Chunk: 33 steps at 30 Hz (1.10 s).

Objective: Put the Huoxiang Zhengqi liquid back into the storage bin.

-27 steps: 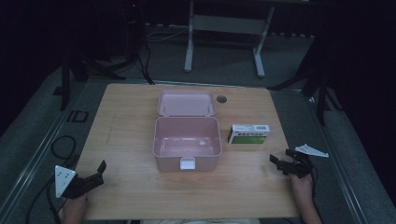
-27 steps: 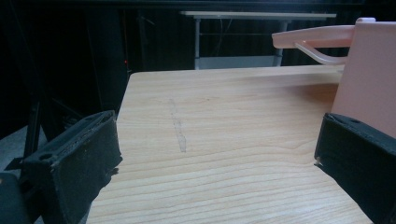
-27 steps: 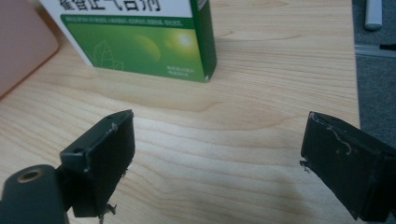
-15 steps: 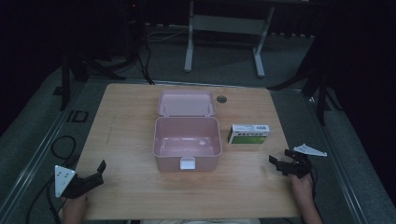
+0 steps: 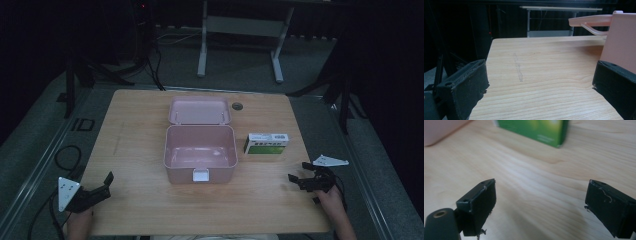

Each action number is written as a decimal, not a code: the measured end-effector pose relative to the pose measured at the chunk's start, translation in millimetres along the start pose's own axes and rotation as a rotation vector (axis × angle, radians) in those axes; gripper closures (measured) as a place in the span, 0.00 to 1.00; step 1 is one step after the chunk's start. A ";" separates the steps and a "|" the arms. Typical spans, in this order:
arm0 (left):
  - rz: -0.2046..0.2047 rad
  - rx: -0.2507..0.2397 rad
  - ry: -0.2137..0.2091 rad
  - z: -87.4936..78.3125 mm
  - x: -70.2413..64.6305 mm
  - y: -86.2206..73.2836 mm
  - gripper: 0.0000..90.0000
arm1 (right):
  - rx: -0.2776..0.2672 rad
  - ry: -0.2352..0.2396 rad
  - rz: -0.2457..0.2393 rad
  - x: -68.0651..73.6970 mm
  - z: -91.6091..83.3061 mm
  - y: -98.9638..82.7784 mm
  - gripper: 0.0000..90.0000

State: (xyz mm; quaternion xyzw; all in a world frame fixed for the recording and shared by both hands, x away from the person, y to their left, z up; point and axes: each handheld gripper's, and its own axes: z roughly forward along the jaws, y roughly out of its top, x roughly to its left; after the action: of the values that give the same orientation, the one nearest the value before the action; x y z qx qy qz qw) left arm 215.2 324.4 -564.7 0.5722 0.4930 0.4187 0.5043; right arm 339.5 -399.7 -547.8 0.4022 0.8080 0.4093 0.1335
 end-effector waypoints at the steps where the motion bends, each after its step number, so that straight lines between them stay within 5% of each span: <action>1: 0.000 0.000 0.000 0.0 0.0 0.0 0.00 | 0.003 0.051 -0.016 -1.4 0.3 0.1 0.11; 5: 0.001 -0.001 -0.001 -0.1 -0.1 0.0 0.00 | 0.037 0.146 -0.094 -0.9 2.1 3.2 0.11; 9: 0.000 0.000 -0.003 0.0 0.0 0.0 0.00 | 0.088 0.181 -0.152 1.6 4.4 8.3 0.11; 12: 0.000 -0.001 -0.003 -0.1 0.0 0.0 0.00 | 0.186 0.229 -0.232 8.2 9.3 16.6 0.11; 15: 0.001 0.000 -0.005 -0.1 0.0 0.0 0.00 | 0.224 0.226 -0.271 12.3 10.9 19.9 0.11; 21: 0.001 -0.001 -0.006 -0.2 0.0 0.0 0.00 | 0.417 0.186 -0.385 20.1 17.5 28.5 0.11; 26: 0.001 0.000 -0.007 0.0 0.0 0.0 0.00 | 0.455 0.193 -0.404 23.9 18.3 34.2 0.11; 33: 0.000 -0.001 -0.009 -0.2 0.0 0.0 0.00 | 0.581 0.180 -0.470 32.5 20.5 48.3 0.11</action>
State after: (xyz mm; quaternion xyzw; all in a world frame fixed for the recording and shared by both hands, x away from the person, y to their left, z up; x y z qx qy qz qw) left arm 215.0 324.4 -564.7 0.5740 0.4904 0.4163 0.5066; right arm 356.0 -347.2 -520.0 0.1894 0.9690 0.1552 0.0328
